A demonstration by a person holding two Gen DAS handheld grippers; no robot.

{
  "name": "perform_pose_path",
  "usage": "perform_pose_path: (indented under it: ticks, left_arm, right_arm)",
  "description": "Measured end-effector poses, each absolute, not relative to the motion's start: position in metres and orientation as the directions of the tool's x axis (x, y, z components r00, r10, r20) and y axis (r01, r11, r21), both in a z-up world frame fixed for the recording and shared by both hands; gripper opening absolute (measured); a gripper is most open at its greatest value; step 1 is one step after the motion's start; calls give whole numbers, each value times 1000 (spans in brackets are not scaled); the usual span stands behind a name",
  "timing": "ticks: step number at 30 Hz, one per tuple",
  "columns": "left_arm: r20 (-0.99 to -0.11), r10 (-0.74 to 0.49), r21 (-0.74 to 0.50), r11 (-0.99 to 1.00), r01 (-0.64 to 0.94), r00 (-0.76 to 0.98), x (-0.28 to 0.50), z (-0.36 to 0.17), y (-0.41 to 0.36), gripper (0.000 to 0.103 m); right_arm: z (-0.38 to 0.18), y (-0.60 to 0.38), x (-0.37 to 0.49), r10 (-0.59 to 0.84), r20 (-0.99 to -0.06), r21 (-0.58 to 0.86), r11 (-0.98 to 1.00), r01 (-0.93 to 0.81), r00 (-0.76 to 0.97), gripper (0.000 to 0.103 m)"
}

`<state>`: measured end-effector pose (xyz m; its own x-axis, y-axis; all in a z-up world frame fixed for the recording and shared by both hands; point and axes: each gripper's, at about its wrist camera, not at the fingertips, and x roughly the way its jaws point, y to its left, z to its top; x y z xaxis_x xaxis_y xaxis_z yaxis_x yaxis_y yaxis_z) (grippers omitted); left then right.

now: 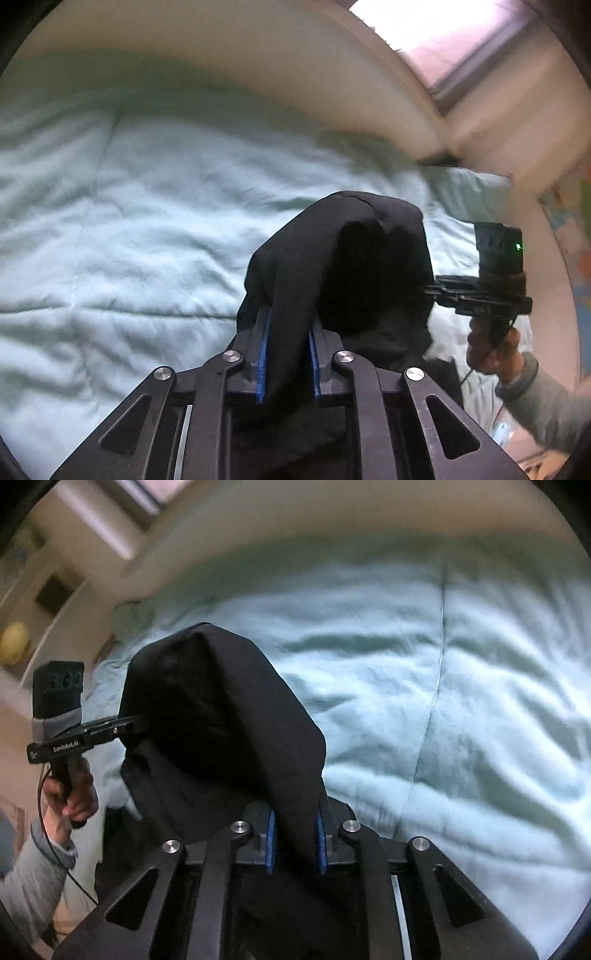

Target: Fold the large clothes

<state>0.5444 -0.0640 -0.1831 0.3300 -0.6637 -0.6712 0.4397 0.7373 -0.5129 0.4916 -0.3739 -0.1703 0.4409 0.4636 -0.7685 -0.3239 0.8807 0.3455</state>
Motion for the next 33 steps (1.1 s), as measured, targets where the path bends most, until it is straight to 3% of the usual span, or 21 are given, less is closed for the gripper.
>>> perform_pose_path:
  ticks: [6, 10, 14, 18, 20, 23, 25, 27, 28, 30, 31, 33]
  left_arm:
    - [-630, -662, -394, 724, 567, 407, 413, -107, -60, 17]
    - [-627, -663, -368, 715, 595, 408, 319, -91, -51, 17]
    - [-690, -619, -358, 741, 568, 374, 247, -118, -54, 17]
    - [-811, -514, -388, 830, 401, 279, 203, -208, -46, 19]
    - [-812, -518, -438, 846, 304, 270, 188, -230, -29, 19]
    - [-774, -551, -494, 834, 247, 311, 176, -208, -5, 19]
    - [-756, -531, -468, 847, 250, 382, 173, -176, 9, 20]
    - [-729, -526, -453, 850, 267, 439, 184, -140, 16, 21]
    - [-710, -533, -450, 846, 286, 460, 191, -126, 15, 25]
    - [-671, -554, -449, 833, 325, 493, 209, -100, 5, 43]
    - [-648, -571, -463, 821, 335, 504, 223, -90, -4, 59]
    - [-610, -625, -521, 780, 347, 488, 251, -87, -23, 65]
  right_arm:
    - [-108, -363, 369, 411, -712, 198, 895, -399, 569, 19]
    - [-94, -354, 276, 373, -696, 127, 905, -406, 614, 19]
    - [-121, -341, 197, 292, -770, 73, 924, -376, 568, 19]
    - [-185, -336, 155, 261, -874, 118, 933, -340, 411, 20]
    - [-212, -341, 147, 226, -918, 126, 945, -301, 326, 20]
    - [-212, -356, 141, 212, -930, 138, 958, -251, 301, 21]
    - [-193, -364, 144, 205, -921, 137, 966, -218, 331, 35]
    - [-161, -369, 153, 208, -893, 134, 970, -205, 400, 42]
    - [-144, -367, 160, 209, -873, 129, 970, -205, 440, 47]
    - [-123, -359, 180, 203, -850, 127, 974, -186, 485, 51]
    - [-112, -351, 195, 226, -838, 157, 972, -177, 498, 54]
    - [-106, -333, 230, 270, -831, 231, 963, -140, 486, 55]
